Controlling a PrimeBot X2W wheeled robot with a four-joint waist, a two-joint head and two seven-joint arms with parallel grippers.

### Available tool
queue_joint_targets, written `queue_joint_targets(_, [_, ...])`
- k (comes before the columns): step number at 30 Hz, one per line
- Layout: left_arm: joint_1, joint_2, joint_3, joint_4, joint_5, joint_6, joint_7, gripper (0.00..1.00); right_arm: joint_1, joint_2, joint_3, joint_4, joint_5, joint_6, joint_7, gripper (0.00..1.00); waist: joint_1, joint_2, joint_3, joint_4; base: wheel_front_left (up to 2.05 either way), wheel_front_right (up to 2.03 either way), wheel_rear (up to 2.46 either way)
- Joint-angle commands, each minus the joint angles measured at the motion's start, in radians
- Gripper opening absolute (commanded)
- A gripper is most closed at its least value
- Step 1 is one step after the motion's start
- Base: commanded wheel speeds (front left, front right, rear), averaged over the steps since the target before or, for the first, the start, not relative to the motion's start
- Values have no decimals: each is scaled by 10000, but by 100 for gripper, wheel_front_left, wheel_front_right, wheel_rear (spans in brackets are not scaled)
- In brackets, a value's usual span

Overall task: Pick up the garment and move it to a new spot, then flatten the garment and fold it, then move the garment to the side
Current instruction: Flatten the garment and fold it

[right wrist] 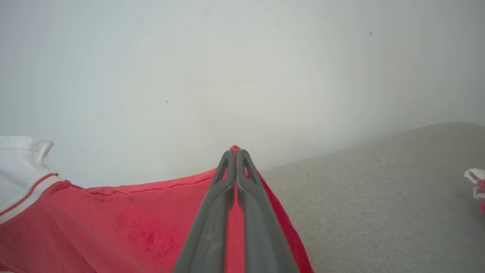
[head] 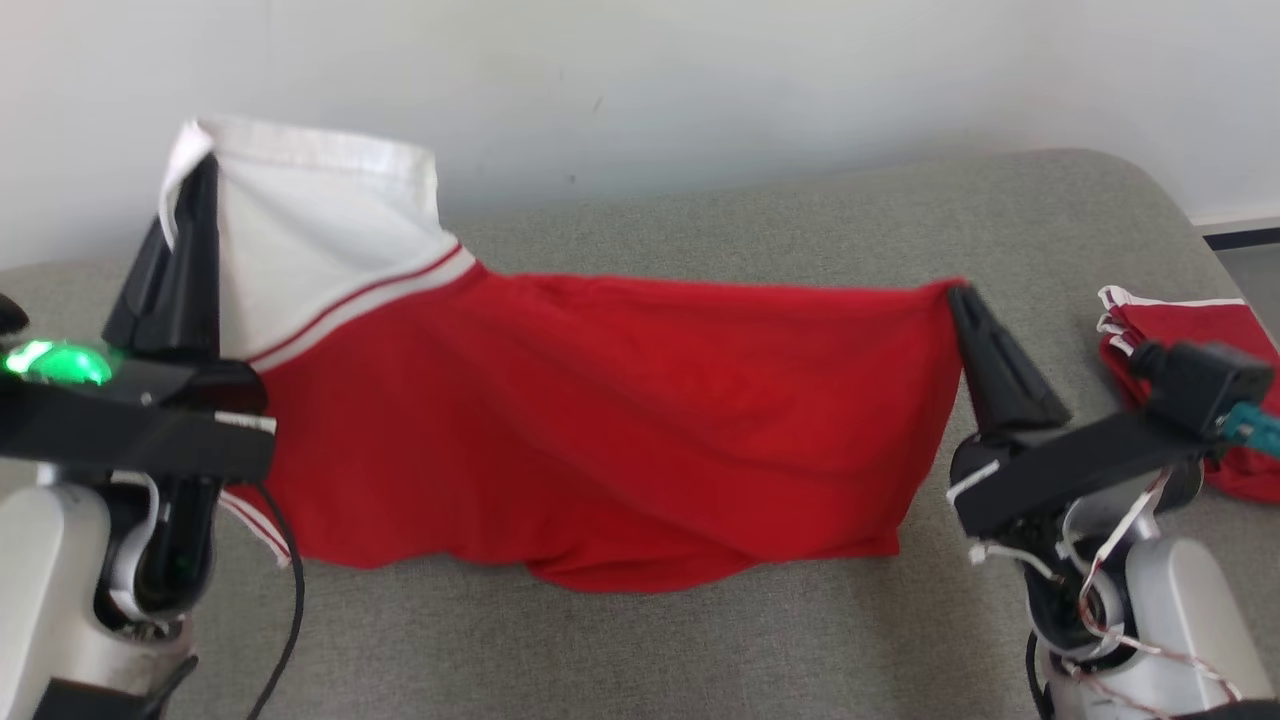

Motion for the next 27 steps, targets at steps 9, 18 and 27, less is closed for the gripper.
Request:
queue_joint_targets(9, [-1660, -167, 217, 69, -970, -176, 205, 0, -1844, -472, -250, -602, 28, -25, 156, 0, 1, 0, -70, -68, 0, 0, 0])
queue_joint_targets(18, [-2906, -375, 254, 467, -1459, -176, 406, 0, -3186, -876, 7, -1067, -291, -25, 551, 0, 1, 0, 38, -26, 0, 0, 0])
queue_joint_targets(27, [-4360, -664, 358, 1393, -1638, 32, 469, 0, -5068, -1364, 278, -333, -185, -25, 737, 0, 1, 0, 791, -64, 0, 0, 0])
